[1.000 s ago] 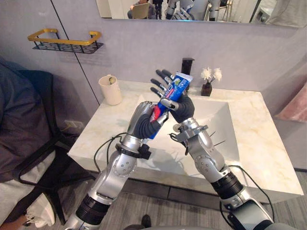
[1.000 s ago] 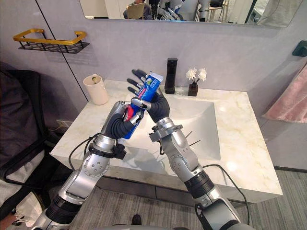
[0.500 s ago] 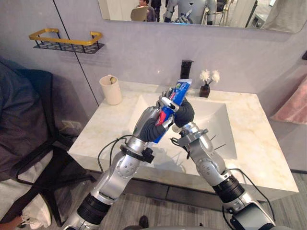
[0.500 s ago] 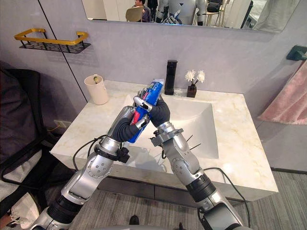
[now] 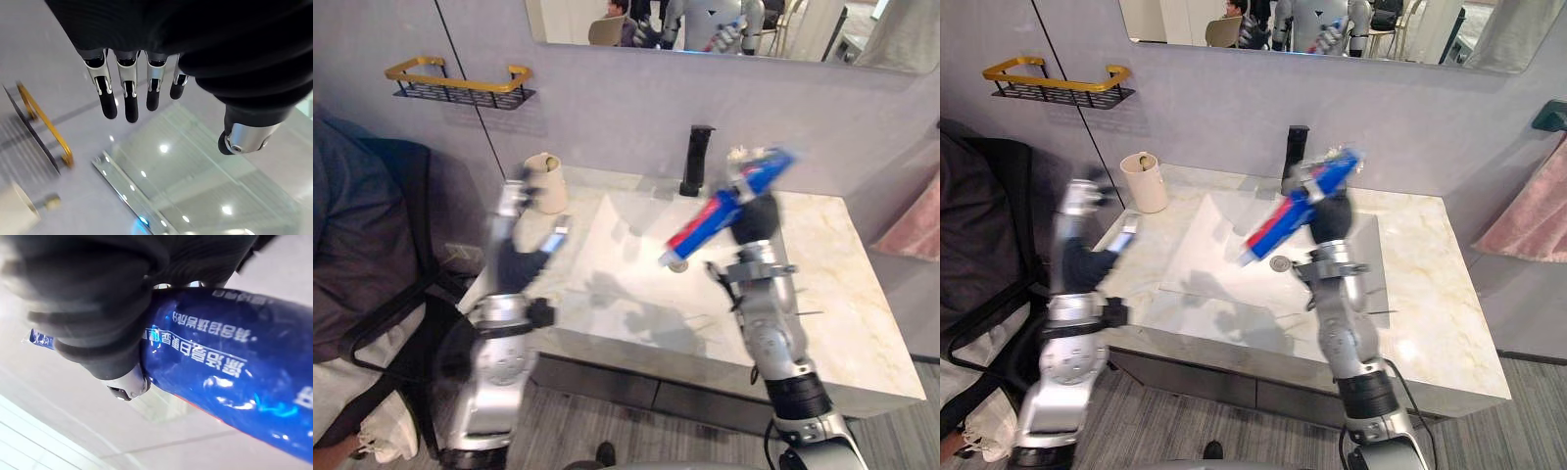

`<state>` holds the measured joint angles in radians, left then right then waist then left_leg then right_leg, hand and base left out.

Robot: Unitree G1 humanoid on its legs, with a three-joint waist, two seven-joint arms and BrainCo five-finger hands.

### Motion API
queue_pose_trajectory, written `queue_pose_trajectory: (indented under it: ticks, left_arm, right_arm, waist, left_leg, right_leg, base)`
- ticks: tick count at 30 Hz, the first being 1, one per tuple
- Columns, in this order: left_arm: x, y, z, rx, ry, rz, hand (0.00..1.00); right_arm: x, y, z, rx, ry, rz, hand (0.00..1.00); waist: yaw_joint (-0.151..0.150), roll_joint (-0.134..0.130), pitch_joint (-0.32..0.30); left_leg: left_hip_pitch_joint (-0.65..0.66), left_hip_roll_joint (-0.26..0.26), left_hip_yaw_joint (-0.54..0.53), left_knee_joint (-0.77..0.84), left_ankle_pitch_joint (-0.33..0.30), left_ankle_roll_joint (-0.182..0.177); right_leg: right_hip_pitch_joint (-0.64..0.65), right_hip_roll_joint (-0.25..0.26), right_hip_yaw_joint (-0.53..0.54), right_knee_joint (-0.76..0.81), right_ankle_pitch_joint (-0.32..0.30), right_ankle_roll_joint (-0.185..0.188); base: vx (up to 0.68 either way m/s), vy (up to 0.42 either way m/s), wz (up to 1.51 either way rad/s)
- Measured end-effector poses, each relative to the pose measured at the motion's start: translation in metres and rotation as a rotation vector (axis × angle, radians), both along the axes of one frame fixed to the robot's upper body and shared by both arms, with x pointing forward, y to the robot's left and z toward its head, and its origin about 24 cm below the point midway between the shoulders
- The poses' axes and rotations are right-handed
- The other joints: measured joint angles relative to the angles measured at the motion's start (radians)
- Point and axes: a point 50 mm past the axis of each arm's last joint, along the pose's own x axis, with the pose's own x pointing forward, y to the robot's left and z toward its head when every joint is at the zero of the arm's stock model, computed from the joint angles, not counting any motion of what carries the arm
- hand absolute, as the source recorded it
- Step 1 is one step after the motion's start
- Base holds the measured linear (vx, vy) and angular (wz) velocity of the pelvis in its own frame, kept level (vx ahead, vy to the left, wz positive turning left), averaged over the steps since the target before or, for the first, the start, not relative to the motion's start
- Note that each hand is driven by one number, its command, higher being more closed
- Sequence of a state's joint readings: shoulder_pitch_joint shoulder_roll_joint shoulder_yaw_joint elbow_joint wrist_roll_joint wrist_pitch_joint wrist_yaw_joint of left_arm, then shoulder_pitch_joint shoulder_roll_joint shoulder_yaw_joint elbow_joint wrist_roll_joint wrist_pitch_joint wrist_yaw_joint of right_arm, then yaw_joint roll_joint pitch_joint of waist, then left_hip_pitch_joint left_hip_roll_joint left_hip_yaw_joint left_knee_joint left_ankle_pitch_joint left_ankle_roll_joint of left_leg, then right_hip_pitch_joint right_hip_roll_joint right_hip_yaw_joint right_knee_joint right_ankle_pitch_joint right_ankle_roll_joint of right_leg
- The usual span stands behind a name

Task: Organize washtable

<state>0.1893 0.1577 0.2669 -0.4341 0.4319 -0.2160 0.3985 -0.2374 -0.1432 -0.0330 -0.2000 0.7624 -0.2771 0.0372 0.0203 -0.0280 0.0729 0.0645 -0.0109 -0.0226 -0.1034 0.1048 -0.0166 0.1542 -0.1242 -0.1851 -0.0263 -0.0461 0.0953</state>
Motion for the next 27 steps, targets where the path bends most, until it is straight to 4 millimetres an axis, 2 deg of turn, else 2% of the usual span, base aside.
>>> queue_pose_trajectory:
  ticks: [4, 6, 8, 9, 11, 12, 14, 16, 19, 22, 25, 27]
  left_arm:
    - [-0.021, 0.029, -0.02, -0.17, 0.014, 0.176, 0.0]
    - [-0.029, 0.043, -0.04, -0.287, 0.053, 0.246, 0.0]
    - [-0.045, 0.058, -0.085, -0.442, 0.197, 0.341, 0.0]
    - [-0.05, 0.06, -0.097, -0.49, 0.236, 0.358, 0.0]
    - [-0.072, 0.064, -0.148, -0.686, 0.397, 0.416, 0.0]
    - [-0.078, 0.063, -0.161, -0.736, 0.439, 0.429, 0.0]
    - [-0.095, 0.052, -0.201, -0.902, 0.586, 0.453, 0.0]
    - [-0.108, 0.041, -0.221, -0.972, 0.688, 0.453, 0.0]
    - [-0.12, 0.024, -0.239, -1.011, 0.818, 0.396, 0.0]
    - [-0.126, 0.007, -0.251, -1.025, 0.936, 0.318, 0.0]
    - [-0.123, -0.005, -0.259, -0.985, 1.041, 0.216, 0.0]
    - [-0.114, -0.013, -0.26, -0.936, 1.097, 0.126, 0.0]
  right_arm:
    - [-0.007, -0.007, -0.006, -0.015, 0.021, -0.052, 1.0]
    - [-0.011, -0.016, -0.012, -0.029, 0.043, -0.111, 1.0]
    - [-0.014, -0.026, -0.016, -0.04, 0.067, -0.177, 1.0]
    - [-0.015, -0.028, -0.017, -0.041, 0.071, -0.192, 1.0]
    - [-0.016, -0.032, -0.017, -0.053, 0.081, -0.235, 1.0]
    - [-0.016, -0.033, -0.017, -0.058, 0.082, -0.242, 1.0]
    - [-0.016, -0.037, -0.018, -0.07, 0.095, -0.282, 1.0]
    - [-0.015, -0.039, -0.022, -0.076, 0.116, -0.296, 1.0]
    - [-0.013, -0.041, -0.026, -0.095, 0.149, -0.333, 1.0]
    - [-0.008, -0.042, -0.021, -0.124, 0.145, -0.381, 1.0]
    - [0.011, -0.046, 0.005, -0.218, 0.091, -0.436, 1.0]
    - [0.027, -0.052, 0.033, -0.292, 0.038, -0.494, 1.0]
  waist:
    - [0.006, -0.001, -0.001]
    - [0.024, 0.0, -0.004]
    - [0.025, 0.001, -0.022]
    - [0.025, 0.001, -0.024]
    - [0.033, -0.002, -0.027]
    - [0.038, -0.002, -0.028]
    - [0.048, -0.006, -0.03]
    - [0.051, -0.014, -0.034]
    - [0.052, -0.022, -0.037]
    - [0.075, -0.023, -0.035]
    - [0.092, -0.029, -0.032]
    - [0.11, -0.038, -0.026]
  left_leg:
    - [-0.004, 0.001, -0.003, 0.0, -0.001, -0.001]
    - [-0.008, 0.0, -0.006, 0.0, 0.0, -0.001]
    - [-0.021, -0.006, -0.024, 0.0, 0.0, 0.0]
    - [-0.021, -0.007, -0.028, 0.0, 0.0, 0.0]
    - [-0.025, -0.008, -0.035, 0.0, 0.0, 0.0]
    - [-0.027, -0.008, -0.039, 0.0, 0.0, 0.0]
    - [-0.038, -0.01, -0.061, 0.0, -0.003, -0.006]
    - [-0.048, -0.012, -0.083, 0.0, 0.0, -0.01]
    - [-0.065, -0.022, -0.121, 0.0, 0.007, -0.018]
    - [-0.076, -0.028, -0.145, 0.0, 0.01, -0.02]
    - [-0.102, -0.031, -0.179, 0.0, 0.017, -0.021]
    - [-0.122, -0.032, -0.201, 0.0, 0.025, -0.022]
  right_leg:
    - [0.001, 0.001, -0.005, -0.005, 0.0, 0.0]
    - [0.0, 0.001, -0.008, -0.008, 0.0, 0.0]
    - [0.0, -0.003, -0.029, -0.01, 0.002, 0.003]
    - [0.0, -0.004, -0.032, -0.01, 0.002, 0.003]
    - [-0.001, -0.004, -0.038, -0.01, 0.0, 0.004]
    - [-0.001, -0.004, -0.041, -0.01, 0.0, 0.004]
    - [-0.002, -0.004, -0.063, -0.009, -0.003, 0.004]
    - [-0.002, -0.009, -0.083, -0.009, -0.006, 0.004]
    - [-0.002, -0.013, -0.127, -0.004, -0.021, 0.007]
    - [-0.004, -0.017, -0.153, 0.004, -0.03, 0.005]
    - [-0.015, -0.015, -0.182, 0.002, -0.028, 0.008]
    - [-0.021, -0.009, -0.204, -0.002, -0.024, 0.011]
  base:
    - [0.0, -0.009, 0.02]
    - [0.0, -0.013, 0.07]
    - [0.03, -0.014, 0.22]
    - [0.03, -0.011, 0.17]
    - [0.0, -0.015, 0.08]
    - [-0.01, -0.026, 0.14]
    - [-0.02, -0.024, 0.26]
    - [-0.02, -0.008, 0.34]
    - [-0.02, -0.02, 0.44]
    - [-0.01, -0.009, 0.27]
    - [-0.01, -0.023, 0.29]
    - [0.0, -0.031, 0.26]
